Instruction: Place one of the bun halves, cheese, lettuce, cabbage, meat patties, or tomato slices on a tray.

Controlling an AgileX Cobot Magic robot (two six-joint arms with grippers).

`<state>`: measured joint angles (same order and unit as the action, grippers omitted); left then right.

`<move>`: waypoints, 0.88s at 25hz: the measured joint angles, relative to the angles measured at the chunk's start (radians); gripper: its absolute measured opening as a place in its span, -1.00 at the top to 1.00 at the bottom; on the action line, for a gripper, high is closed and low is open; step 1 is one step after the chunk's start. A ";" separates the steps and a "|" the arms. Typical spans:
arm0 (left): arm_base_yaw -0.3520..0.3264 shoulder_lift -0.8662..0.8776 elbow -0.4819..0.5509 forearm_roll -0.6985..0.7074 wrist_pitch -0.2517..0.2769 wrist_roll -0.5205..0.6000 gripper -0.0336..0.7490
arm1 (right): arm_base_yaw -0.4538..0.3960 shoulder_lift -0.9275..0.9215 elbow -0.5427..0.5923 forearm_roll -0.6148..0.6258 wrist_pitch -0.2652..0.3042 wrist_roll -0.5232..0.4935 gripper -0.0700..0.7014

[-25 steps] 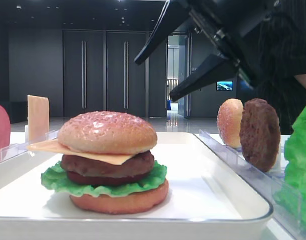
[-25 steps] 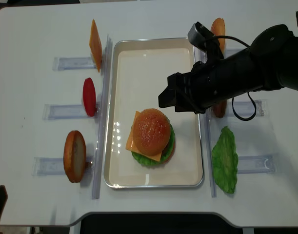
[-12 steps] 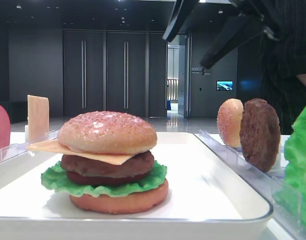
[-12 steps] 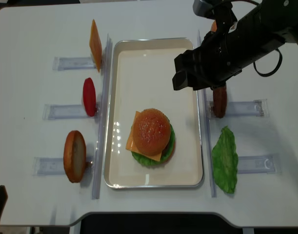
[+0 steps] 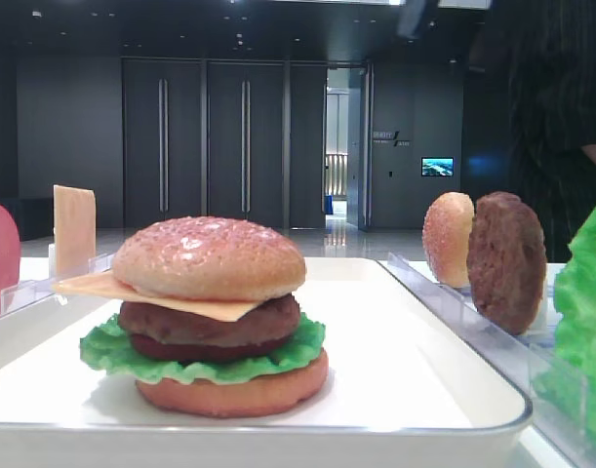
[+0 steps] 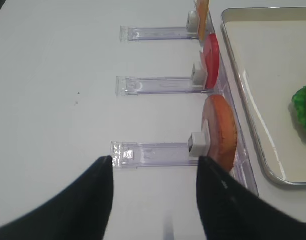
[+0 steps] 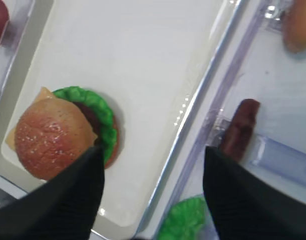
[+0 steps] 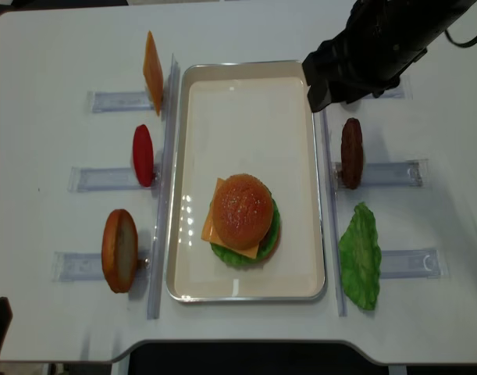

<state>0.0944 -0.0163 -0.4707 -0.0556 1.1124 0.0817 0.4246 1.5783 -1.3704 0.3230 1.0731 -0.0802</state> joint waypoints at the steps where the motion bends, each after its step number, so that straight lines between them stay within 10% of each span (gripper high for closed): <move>1: 0.000 0.000 0.000 0.000 0.000 0.000 -0.13 | -0.016 0.000 -0.011 -0.011 0.013 0.002 -0.26; 22: 0.000 0.000 0.000 0.000 0.000 0.000 -0.10 | -0.492 0.000 -0.025 -0.240 0.117 -0.183 -0.26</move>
<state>0.0944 -0.0163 -0.4707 -0.0556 1.1124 0.0817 -0.0675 1.5783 -1.3952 0.0829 1.1905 -0.2633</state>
